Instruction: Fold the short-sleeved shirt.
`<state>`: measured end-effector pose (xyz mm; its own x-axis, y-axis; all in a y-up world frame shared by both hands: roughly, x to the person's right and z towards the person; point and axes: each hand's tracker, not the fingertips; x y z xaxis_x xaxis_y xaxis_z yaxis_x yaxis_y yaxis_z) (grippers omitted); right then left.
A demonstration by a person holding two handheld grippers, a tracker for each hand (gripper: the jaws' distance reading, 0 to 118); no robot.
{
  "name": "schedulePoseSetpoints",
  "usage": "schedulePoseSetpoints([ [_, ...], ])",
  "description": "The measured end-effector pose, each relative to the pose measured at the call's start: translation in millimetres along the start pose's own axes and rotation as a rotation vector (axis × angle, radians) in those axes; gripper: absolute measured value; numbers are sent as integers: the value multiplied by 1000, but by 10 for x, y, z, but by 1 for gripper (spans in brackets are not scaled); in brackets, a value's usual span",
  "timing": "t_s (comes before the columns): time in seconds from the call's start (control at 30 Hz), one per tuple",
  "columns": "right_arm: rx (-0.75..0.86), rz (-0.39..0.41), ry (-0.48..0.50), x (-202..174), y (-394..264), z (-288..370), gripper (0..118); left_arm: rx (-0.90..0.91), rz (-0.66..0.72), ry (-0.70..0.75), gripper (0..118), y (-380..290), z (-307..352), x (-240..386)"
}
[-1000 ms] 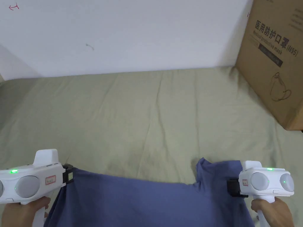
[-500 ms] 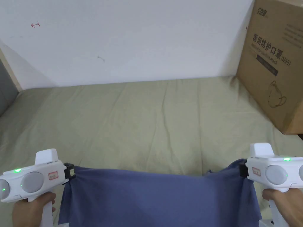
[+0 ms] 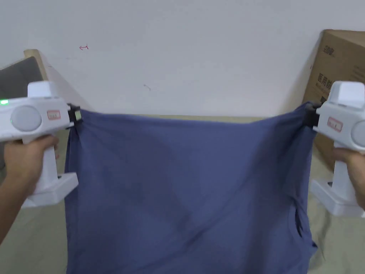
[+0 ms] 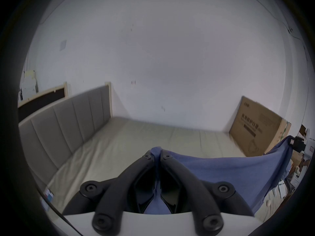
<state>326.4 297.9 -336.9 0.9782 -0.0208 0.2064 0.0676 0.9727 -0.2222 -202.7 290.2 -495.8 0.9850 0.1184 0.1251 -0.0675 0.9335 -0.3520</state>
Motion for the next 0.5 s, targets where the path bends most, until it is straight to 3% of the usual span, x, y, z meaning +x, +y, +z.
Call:
schedulePoseSetpoints([
  [0.17, 108, -2, 9, -13, 561, -13, 1, 84, -22, 9, 2, 636, 69, 123],
  [0.5, 210, 59, -9, -98, 1245, -270, 1, 183, -22, 27, 2, 1295, -123, 190],
])
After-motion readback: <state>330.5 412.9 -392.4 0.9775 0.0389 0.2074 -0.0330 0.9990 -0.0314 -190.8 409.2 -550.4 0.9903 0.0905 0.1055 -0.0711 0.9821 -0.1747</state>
